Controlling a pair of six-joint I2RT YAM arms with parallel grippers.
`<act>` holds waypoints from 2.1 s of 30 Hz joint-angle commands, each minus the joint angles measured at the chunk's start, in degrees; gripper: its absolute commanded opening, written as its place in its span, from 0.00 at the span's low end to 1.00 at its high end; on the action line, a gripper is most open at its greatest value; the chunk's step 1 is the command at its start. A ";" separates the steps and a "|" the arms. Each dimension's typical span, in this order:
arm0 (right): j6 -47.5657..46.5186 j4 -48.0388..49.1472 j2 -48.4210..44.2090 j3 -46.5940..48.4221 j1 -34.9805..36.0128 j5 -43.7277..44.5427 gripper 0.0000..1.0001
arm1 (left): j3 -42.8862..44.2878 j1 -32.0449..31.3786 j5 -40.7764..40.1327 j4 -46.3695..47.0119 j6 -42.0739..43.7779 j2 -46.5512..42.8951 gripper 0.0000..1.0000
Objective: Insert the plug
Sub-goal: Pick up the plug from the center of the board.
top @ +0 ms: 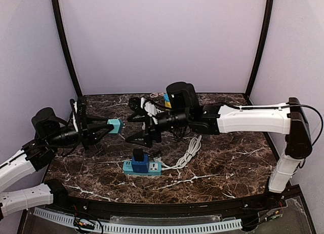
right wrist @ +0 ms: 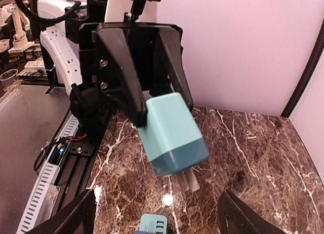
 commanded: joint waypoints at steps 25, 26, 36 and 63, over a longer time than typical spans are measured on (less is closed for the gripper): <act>2.23 7.48 10.88 11.58 -0.40 -18.88 0.22 | -2.13 -1.07 3.50 5.70 -1.35 -0.27 0.01; 1.88 7.19 10.74 11.48 -0.42 -19.11 0.17 | -2.37 -1.07 3.46 5.68 -0.90 -0.33 0.01; -10.58 -13.64 6.48 10.08 -0.31 -6.18 0.00 | 1.17 -1.05 4.38 -16.37 19.53 -1.89 0.52; -16.61 -19.90 11.88 17.53 3.03 -1.39 0.00 | 0.82 -4.66 0.04 -11.05 16.02 3.49 0.46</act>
